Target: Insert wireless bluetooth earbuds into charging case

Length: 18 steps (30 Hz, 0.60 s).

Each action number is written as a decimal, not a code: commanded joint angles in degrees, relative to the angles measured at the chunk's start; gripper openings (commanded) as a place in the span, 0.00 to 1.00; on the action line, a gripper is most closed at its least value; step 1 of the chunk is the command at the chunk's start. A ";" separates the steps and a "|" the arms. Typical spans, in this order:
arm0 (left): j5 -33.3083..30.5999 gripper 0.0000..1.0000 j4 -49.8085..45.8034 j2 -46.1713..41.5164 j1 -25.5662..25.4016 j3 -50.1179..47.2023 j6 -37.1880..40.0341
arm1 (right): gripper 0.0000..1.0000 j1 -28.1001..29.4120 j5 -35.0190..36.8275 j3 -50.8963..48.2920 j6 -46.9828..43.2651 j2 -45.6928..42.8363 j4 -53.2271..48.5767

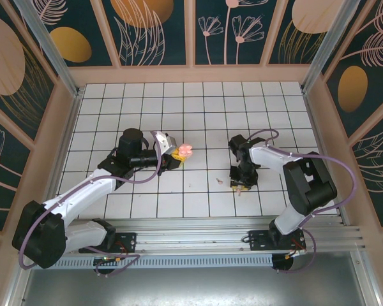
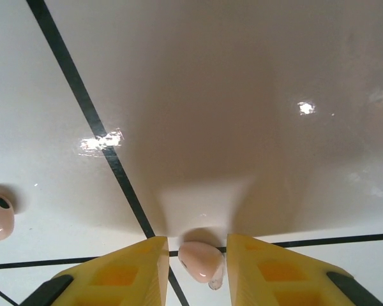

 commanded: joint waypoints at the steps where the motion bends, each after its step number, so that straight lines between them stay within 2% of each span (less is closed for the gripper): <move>1: 0.22 0.20 -0.16 -0.81 -0.33 -0.76 -0.19 | 0.30 0.67 1.76 -0.08 0.09 0.85 -0.98; 18: 0.24 0.19 -0.25 -0.81 -0.37 -0.81 -0.23 | 0.27 1.34 2.14 -1.49 0.63 1.04 -1.32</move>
